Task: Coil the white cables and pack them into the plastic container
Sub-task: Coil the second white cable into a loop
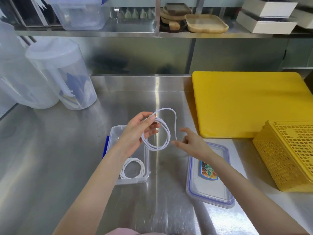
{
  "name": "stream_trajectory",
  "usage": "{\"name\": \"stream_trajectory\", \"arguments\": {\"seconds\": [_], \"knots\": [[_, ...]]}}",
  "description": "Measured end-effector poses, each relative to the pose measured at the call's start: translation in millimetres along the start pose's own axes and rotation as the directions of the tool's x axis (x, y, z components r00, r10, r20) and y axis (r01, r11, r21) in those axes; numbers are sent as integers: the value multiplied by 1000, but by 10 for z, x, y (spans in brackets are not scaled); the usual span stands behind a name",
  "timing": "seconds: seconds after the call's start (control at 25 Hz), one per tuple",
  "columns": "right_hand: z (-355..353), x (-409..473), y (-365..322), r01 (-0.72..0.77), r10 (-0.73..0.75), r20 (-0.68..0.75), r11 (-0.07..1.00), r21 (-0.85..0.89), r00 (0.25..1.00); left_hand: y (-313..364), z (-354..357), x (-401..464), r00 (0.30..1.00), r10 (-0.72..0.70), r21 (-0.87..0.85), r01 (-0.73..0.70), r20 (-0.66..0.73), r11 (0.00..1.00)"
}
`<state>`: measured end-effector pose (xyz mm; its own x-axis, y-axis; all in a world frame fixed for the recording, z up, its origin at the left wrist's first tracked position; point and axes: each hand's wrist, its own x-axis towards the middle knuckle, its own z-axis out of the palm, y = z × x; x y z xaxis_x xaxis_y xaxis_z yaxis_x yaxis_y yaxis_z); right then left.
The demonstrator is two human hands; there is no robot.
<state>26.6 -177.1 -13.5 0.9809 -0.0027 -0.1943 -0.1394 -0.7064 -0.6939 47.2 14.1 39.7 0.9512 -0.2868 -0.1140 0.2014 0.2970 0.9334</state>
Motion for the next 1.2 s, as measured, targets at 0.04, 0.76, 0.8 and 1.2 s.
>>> {"name": "stream_trajectory", "arguments": {"seconds": [0.04, 0.76, 0.8, 1.2], "knots": [[21, 8, 9, 6, -3, 47, 998, -63, 999, 12, 11, -2, 1000, 5, -11, -5, 7, 1000], [-214, 39, -229, -237, 140, 231, 26, 971, 963, 7, 30, -32, 999, -24, -130, 18, -41, 991], [-228, 31, -229, -290, 115, 298, -86, 953, 947, 6, 30, -35, 999, -35, -153, 30, -32, 988], [86, -147, -390, -574, -110, 586, 128, 809, 803, -187, 107, -39, 995, 92, -18, -92, -28, 996]]}}
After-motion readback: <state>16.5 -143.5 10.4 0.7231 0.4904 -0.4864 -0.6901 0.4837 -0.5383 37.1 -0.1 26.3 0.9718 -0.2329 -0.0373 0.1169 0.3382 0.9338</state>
